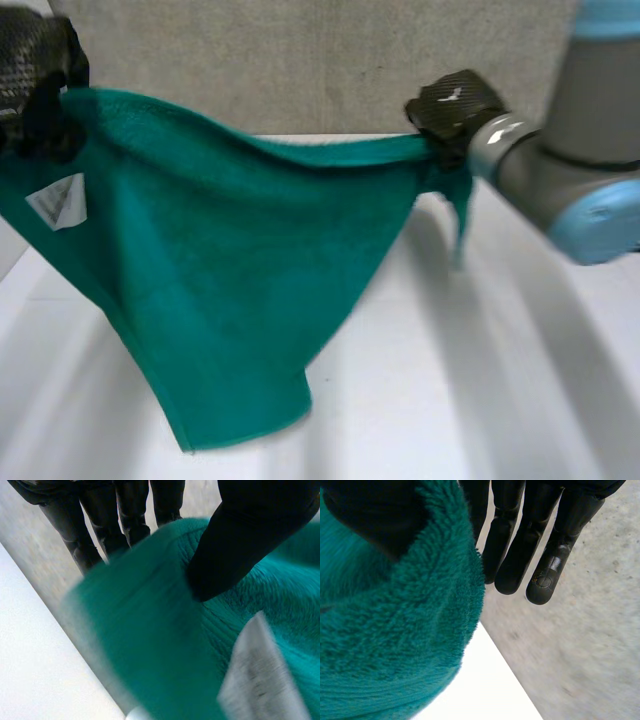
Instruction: Fold the towel.
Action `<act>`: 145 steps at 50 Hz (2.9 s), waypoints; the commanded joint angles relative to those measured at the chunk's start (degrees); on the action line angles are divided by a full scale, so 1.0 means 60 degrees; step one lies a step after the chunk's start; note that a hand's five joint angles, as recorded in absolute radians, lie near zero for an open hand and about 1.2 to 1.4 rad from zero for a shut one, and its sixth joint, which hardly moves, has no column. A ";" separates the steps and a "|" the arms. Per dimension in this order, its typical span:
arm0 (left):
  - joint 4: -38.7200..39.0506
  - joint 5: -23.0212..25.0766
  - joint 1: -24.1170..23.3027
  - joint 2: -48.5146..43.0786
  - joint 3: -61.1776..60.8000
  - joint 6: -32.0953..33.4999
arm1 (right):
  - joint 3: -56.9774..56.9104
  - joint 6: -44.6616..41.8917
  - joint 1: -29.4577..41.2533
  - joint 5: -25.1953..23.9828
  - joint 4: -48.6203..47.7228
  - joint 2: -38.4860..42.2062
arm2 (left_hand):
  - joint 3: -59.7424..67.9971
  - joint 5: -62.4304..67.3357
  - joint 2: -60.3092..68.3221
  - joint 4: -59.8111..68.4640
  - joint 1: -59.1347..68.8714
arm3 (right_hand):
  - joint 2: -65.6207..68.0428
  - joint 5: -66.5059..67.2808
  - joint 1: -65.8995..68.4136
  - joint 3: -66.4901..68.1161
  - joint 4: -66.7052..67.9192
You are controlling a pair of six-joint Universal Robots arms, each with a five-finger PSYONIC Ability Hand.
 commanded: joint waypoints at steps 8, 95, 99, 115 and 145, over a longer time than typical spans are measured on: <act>0.0001 0.1741 0.0694 -0.3382 -0.1324 -0.0105 | 0.3664 -0.3177 -0.0587 -0.0880 0.3231 -0.2879 | 0.1948 0.2578 0.1900 0.1916 0.2249 | 0.2139 0.2282 0.4075 0.2092 0.1991; 0.3724 0.1126 0.0826 -0.4384 -0.2847 -0.0018 | 0.7869 0.0844 -0.3414 -0.0939 -0.1692 -0.3110 | 0.1948 0.2578 0.1900 0.1916 0.2249 | 0.2139 0.2282 0.4075 0.2092 0.1991; 0.2974 0.1082 0.0826 -0.3606 -0.2935 0.0012 | 0.7739 -0.1277 -0.3442 -0.0852 -0.0963 -0.4335 | 0.1948 0.2578 0.1900 0.1916 0.2249 | 0.2139 0.2282 0.4075 0.2092 0.1991; -0.0365 0.1229 0.1588 -0.0672 -0.2612 0.1681 | 0.7092 -0.3936 -0.3326 -0.0764 0.3070 -0.5179 | 0.1948 0.2578 0.1900 0.1916 0.2249 | 0.2139 0.2282 0.4075 0.2092 0.1991; 0.5743 0.0335 0.1471 -0.4602 0.3584 0.1316 | 0.0585 -0.0510 -0.2359 0.0950 -0.4603 -0.2566 | 0.1948 0.2578 0.1900 0.1916 0.2249 | 0.2139 0.2282 0.4075 0.2092 0.1991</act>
